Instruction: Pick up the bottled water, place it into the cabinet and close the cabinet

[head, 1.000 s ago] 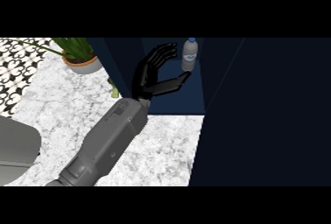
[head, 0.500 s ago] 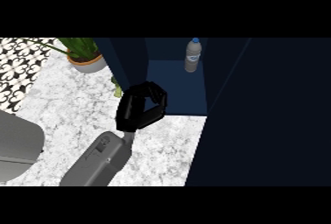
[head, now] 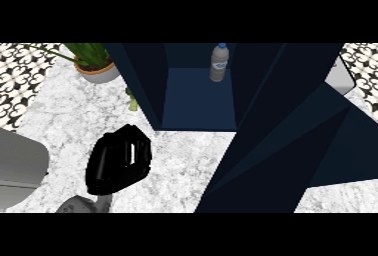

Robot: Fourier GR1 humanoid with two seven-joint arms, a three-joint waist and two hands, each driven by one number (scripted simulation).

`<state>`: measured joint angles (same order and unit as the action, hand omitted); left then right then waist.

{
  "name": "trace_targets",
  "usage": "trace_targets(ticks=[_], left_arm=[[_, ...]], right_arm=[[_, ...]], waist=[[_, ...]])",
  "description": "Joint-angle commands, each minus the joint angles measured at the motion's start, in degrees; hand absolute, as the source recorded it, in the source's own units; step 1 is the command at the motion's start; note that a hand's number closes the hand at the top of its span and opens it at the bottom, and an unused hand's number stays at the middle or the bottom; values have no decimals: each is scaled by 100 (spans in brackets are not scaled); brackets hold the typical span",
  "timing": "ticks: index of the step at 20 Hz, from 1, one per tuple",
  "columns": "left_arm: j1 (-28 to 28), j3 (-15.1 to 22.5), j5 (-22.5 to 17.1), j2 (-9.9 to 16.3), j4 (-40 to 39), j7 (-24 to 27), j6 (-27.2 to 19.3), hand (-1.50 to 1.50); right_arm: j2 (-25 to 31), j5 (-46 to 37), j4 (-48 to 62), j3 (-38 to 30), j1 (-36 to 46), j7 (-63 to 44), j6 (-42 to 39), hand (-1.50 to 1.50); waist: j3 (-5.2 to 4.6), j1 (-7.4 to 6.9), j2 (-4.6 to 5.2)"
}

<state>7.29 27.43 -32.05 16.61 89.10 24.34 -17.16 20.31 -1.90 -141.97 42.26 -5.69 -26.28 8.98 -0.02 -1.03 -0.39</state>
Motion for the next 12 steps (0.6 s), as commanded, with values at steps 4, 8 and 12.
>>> trace_targets(ticks=[4, 8, 12], left_arm=[[-823, -431, -133, 402, 678, 139, 236, 150], [-1421, -823, -440, 829, 967, 359, 708, 150], [-1908, -840, -444, 995, 1146, 492, 1010, 150]], right_arm=[[-943, -728, -102, 1051, 999, -1153, 167, 150], [-1771, -677, 1036, 1257, 1670, -1024, 147, 150], [-1990, -1007, 1529, 1362, 2634, -1238, 462, 150]], waist=[[-12, 54, 12], [-16, -57, 21], [-21, -103, 16]])
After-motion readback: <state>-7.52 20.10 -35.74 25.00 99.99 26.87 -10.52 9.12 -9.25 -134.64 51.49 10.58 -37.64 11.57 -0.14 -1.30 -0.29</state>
